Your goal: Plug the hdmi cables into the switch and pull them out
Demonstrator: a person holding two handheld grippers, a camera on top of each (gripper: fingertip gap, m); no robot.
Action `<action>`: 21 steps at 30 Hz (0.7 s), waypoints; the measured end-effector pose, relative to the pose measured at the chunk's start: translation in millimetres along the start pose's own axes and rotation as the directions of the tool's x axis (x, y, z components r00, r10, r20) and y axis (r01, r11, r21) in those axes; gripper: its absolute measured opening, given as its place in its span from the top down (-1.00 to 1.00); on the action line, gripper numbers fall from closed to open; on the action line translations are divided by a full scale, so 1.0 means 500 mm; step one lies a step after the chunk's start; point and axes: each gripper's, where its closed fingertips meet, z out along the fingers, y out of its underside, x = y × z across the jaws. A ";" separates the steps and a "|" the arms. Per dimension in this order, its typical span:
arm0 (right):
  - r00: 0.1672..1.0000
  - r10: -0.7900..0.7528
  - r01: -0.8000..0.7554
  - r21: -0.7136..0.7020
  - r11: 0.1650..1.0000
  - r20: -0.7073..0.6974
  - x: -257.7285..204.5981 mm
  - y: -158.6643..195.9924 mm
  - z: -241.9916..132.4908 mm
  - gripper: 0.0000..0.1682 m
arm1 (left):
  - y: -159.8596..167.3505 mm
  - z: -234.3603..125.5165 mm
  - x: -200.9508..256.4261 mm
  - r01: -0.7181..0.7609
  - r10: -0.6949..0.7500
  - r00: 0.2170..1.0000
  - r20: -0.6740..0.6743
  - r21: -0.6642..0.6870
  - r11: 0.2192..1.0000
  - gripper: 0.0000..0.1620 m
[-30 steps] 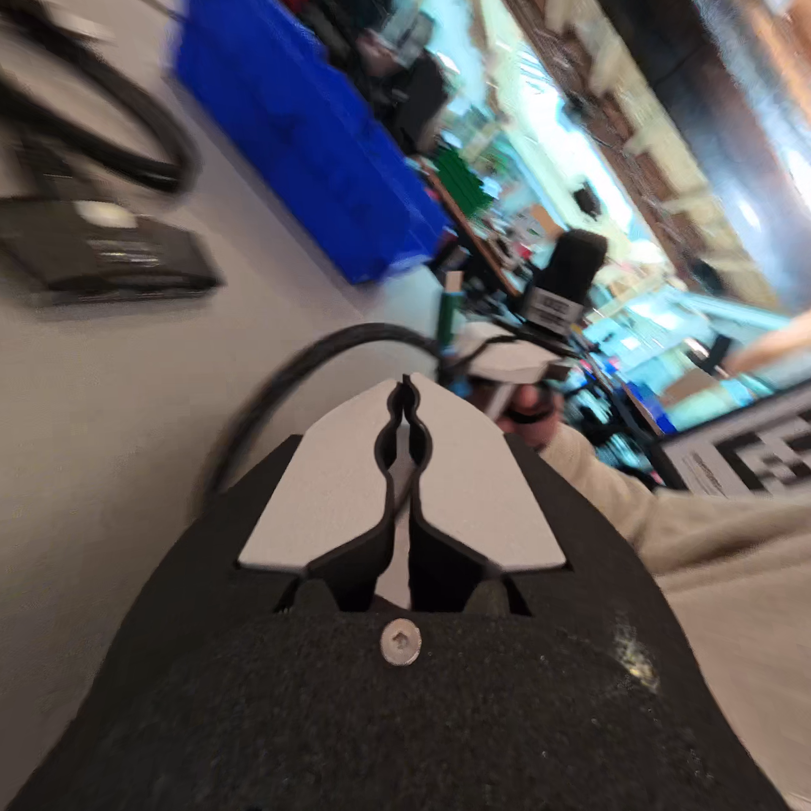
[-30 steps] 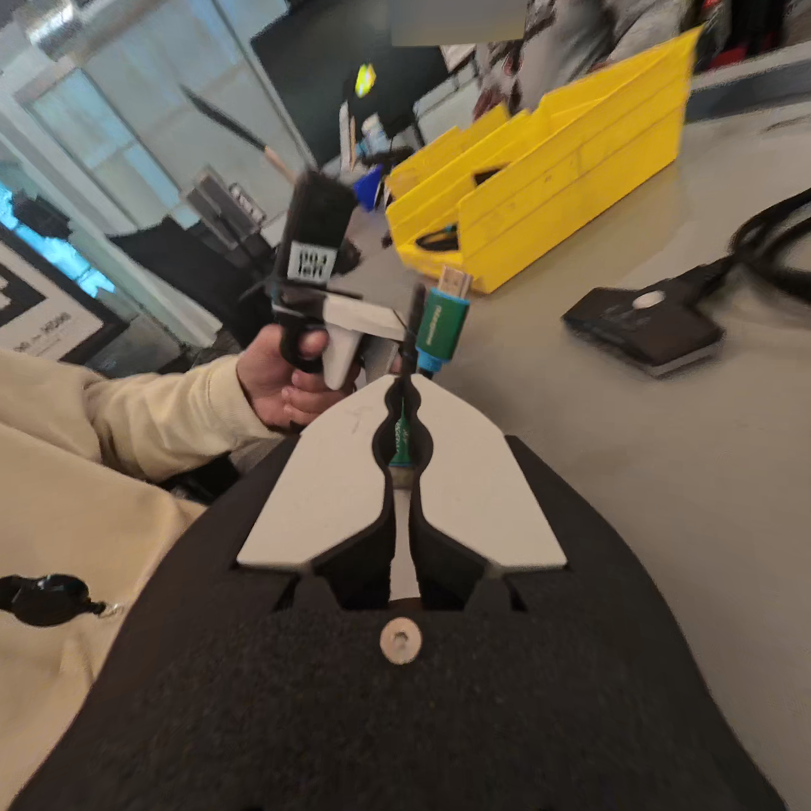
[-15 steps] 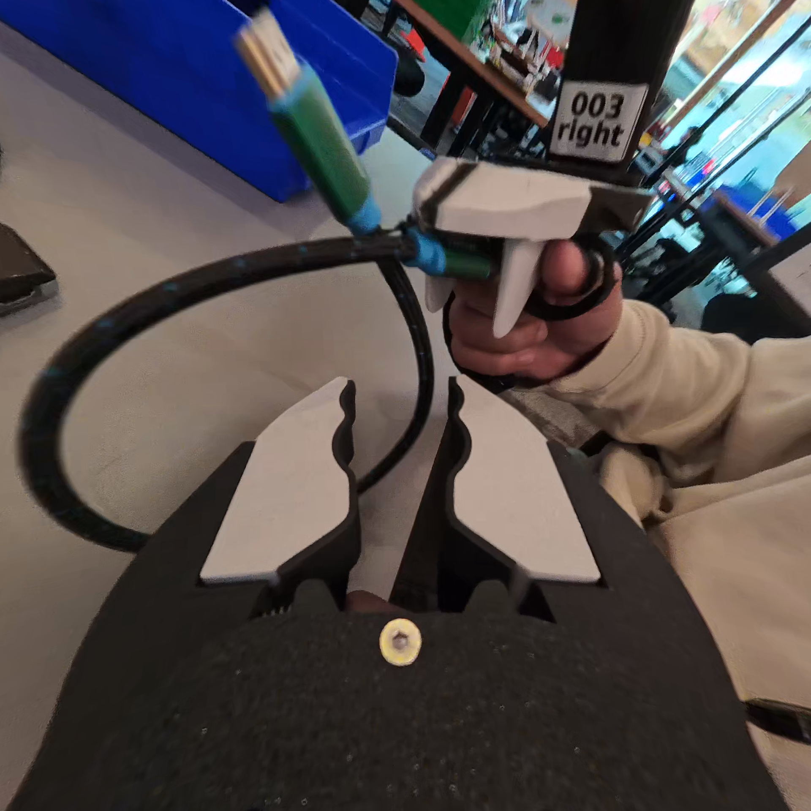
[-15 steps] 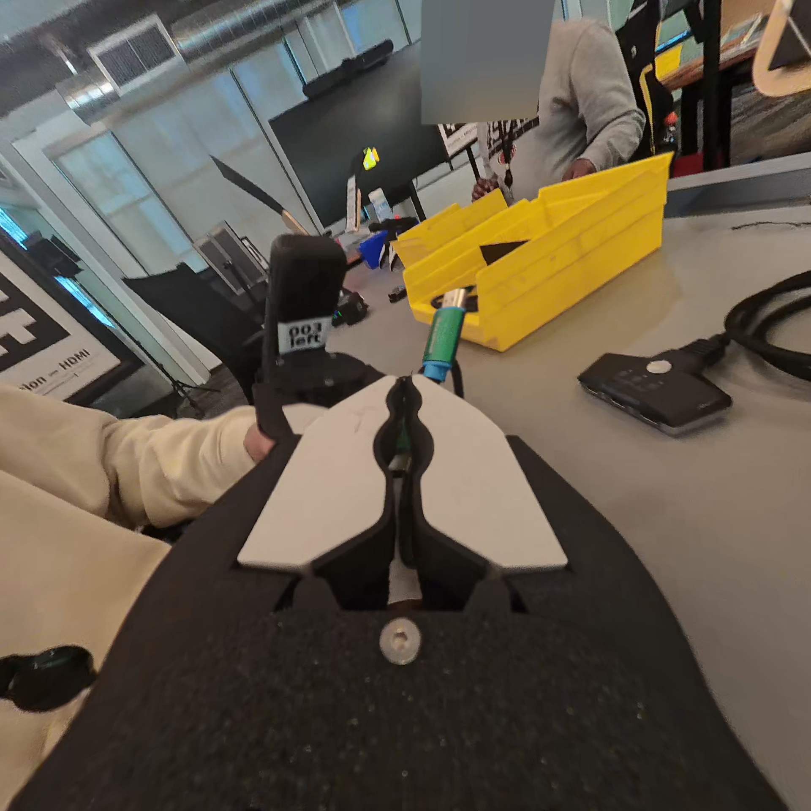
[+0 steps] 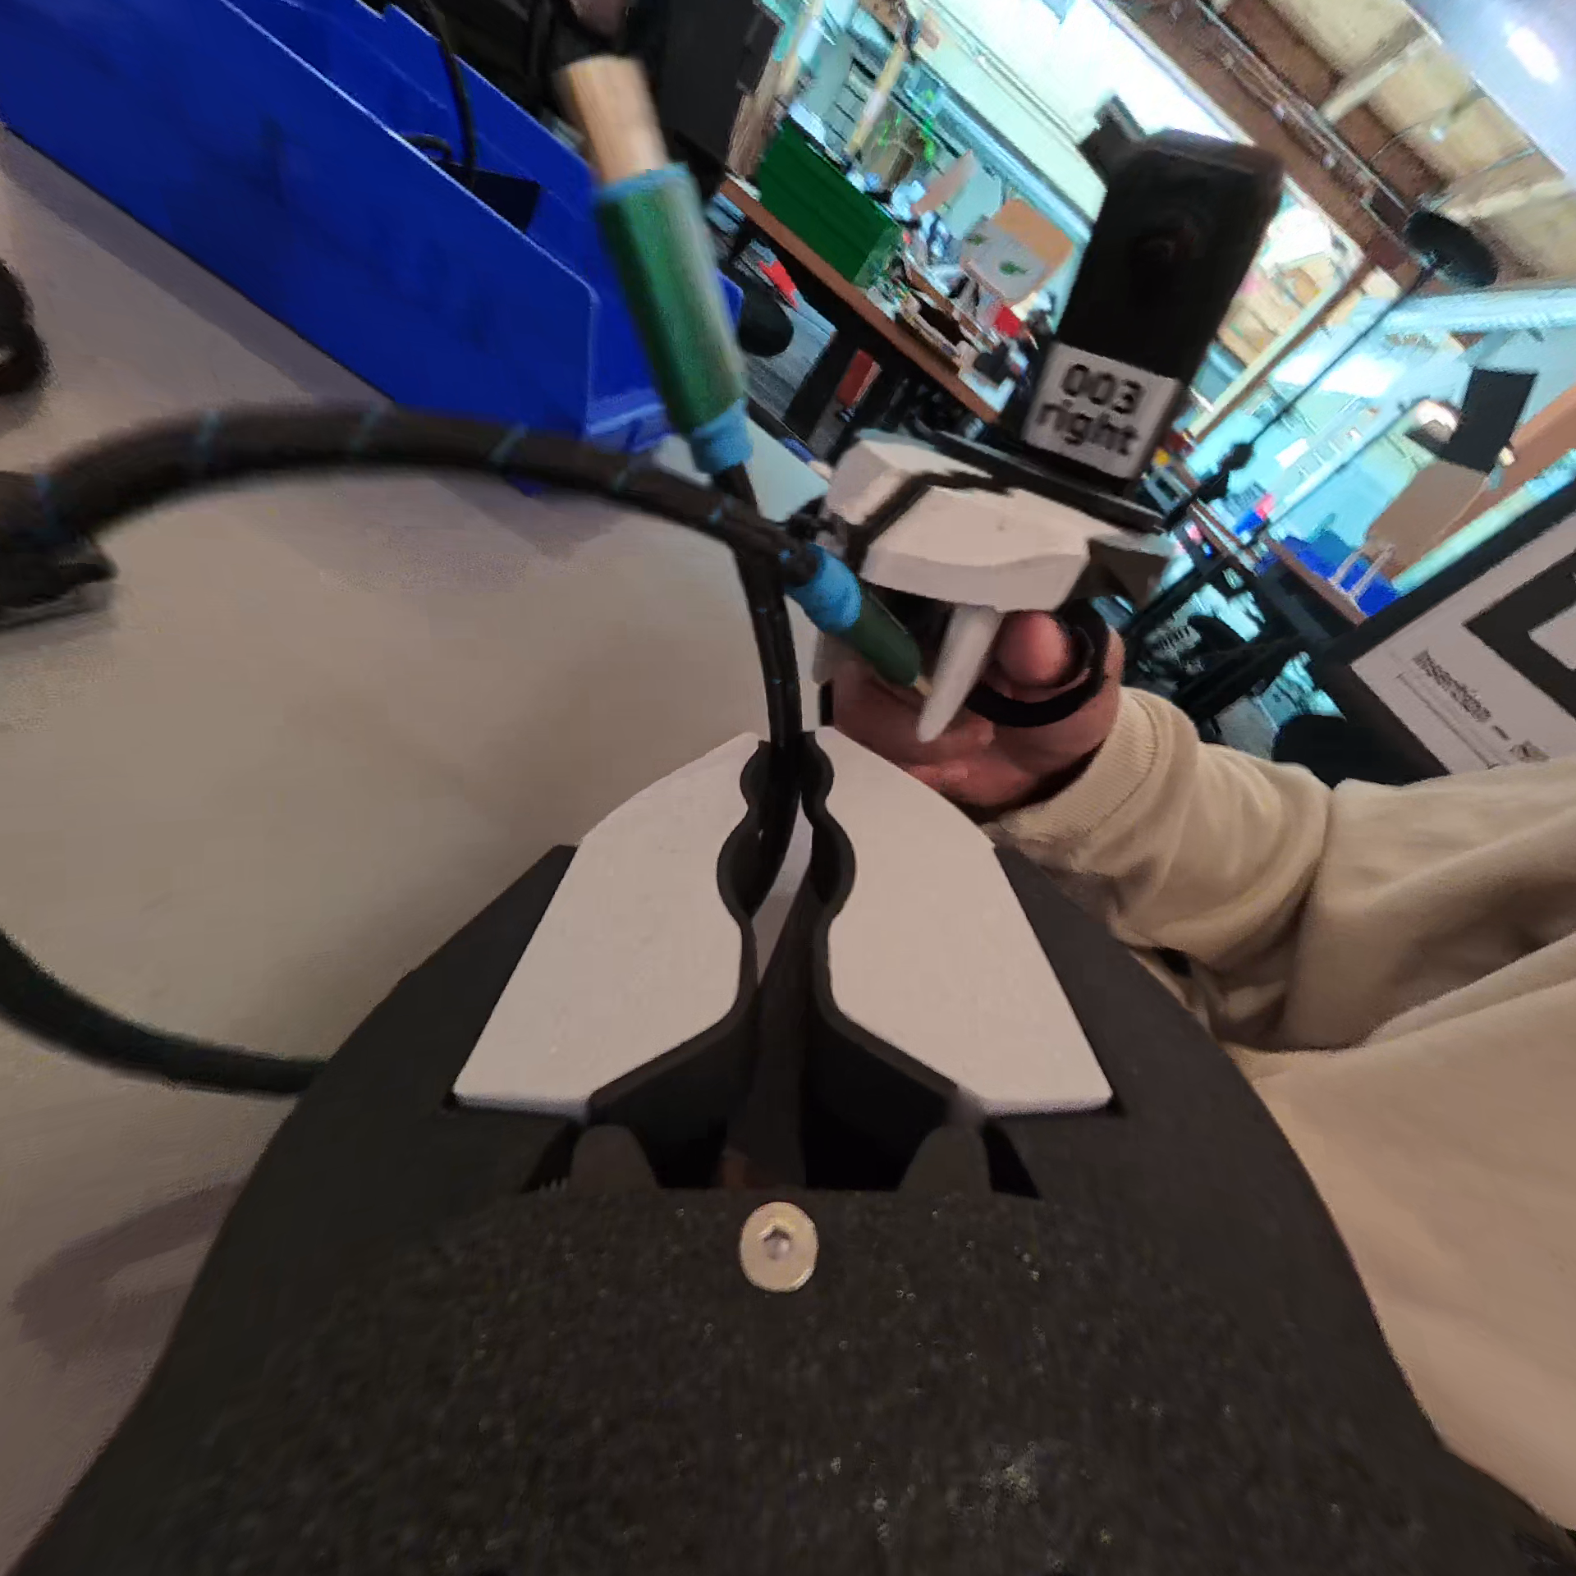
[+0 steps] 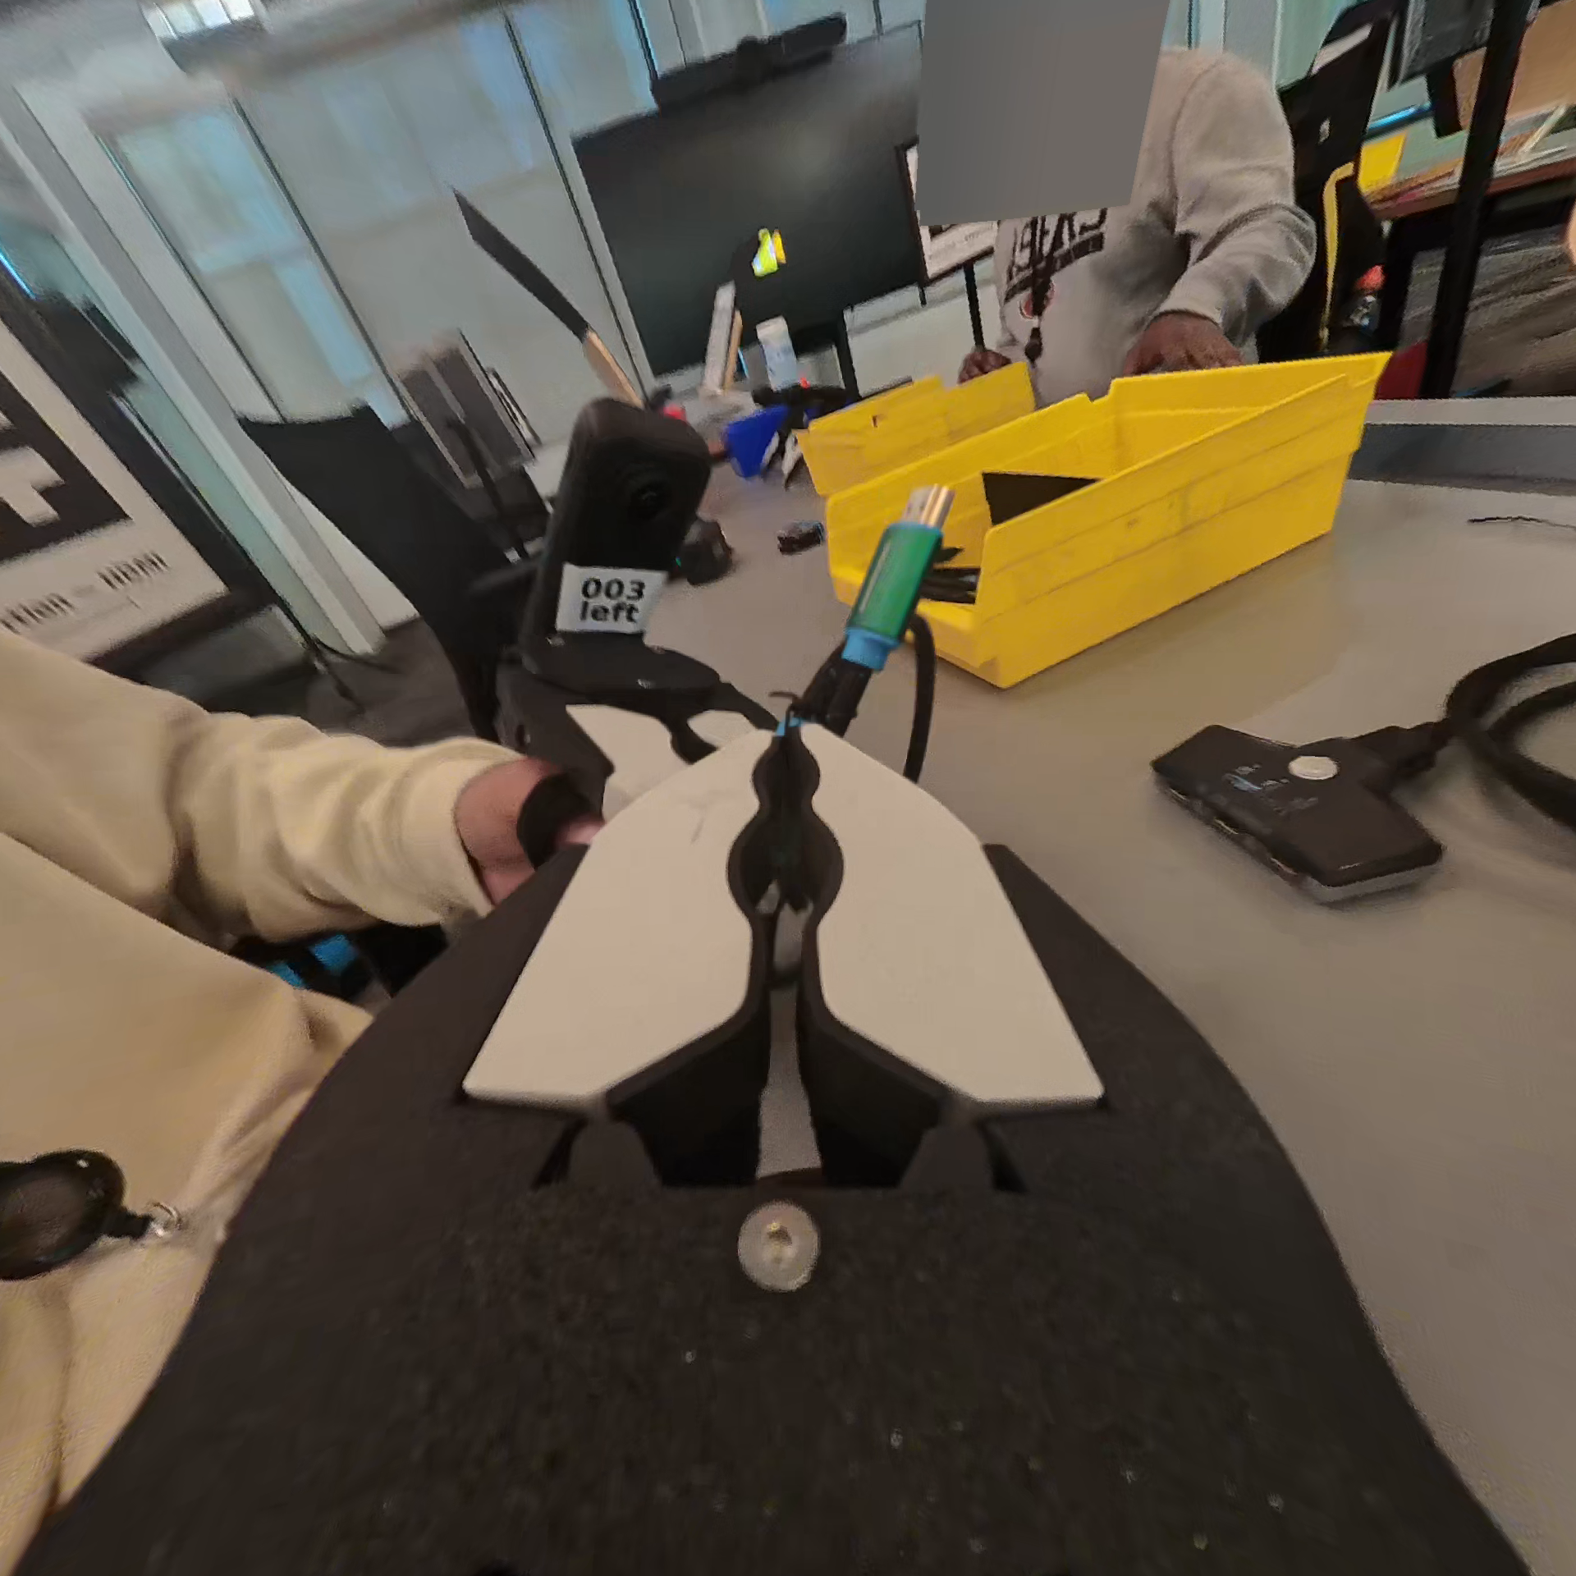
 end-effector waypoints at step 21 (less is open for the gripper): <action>0.979 -0.197 0.196 0.010 0.980 0.054 0.037 -0.019 -0.066 0.51 | -0.030 -0.069 0.033 0.313 -0.323 0.832 -0.452 -0.099 0.945 0.94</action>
